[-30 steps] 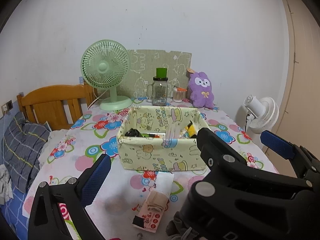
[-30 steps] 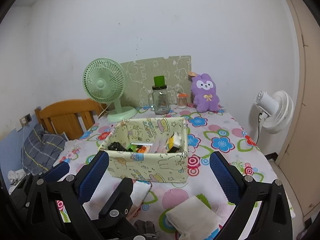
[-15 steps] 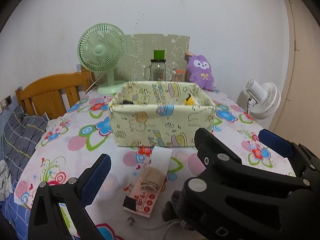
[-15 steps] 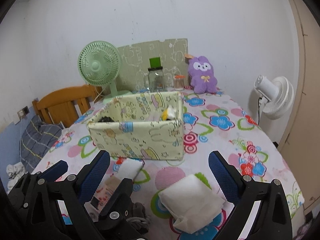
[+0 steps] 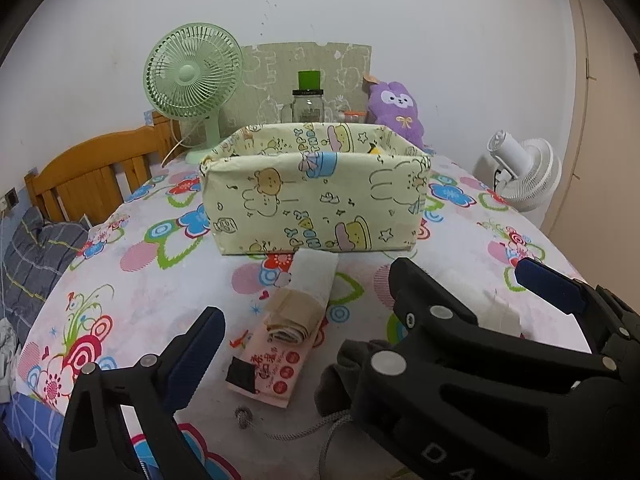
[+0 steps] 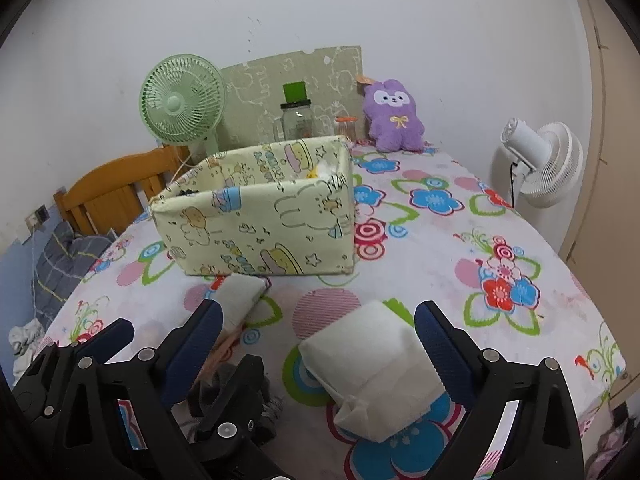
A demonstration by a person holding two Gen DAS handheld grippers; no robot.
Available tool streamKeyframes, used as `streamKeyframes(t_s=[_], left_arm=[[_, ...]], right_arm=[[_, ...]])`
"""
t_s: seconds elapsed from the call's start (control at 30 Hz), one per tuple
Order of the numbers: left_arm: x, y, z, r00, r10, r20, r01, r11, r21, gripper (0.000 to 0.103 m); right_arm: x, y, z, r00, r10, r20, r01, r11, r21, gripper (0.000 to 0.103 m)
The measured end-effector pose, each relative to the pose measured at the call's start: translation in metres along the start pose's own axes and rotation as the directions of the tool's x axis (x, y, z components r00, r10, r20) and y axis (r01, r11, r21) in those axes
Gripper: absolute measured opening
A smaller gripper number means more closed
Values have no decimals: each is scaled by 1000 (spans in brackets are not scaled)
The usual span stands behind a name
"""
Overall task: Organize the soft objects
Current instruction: 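Close the left tool on the black drawstring pouch while the right tool moves to the white cloth pouch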
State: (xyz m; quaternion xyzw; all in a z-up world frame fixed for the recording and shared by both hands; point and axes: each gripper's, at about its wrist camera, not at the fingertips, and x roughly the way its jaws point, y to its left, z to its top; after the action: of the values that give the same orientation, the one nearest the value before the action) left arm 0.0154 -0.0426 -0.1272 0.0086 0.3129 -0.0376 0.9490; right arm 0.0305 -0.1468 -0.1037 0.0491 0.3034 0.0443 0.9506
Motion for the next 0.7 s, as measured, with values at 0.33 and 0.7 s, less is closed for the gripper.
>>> streamKeyframes(t_s=[0.33, 0.7], left_arm=[[13, -4, -9, 997, -48, -66, 47, 999, -17, 77], [22, -14, -16, 990, -91, -107, 90, 996, -18, 60]], right_arm=[[13, -7, -11, 998, -9, -64, 10, 1000, 20, 98], [21, -17, -18, 995, -6, -103, 10, 999, 45, 97]])
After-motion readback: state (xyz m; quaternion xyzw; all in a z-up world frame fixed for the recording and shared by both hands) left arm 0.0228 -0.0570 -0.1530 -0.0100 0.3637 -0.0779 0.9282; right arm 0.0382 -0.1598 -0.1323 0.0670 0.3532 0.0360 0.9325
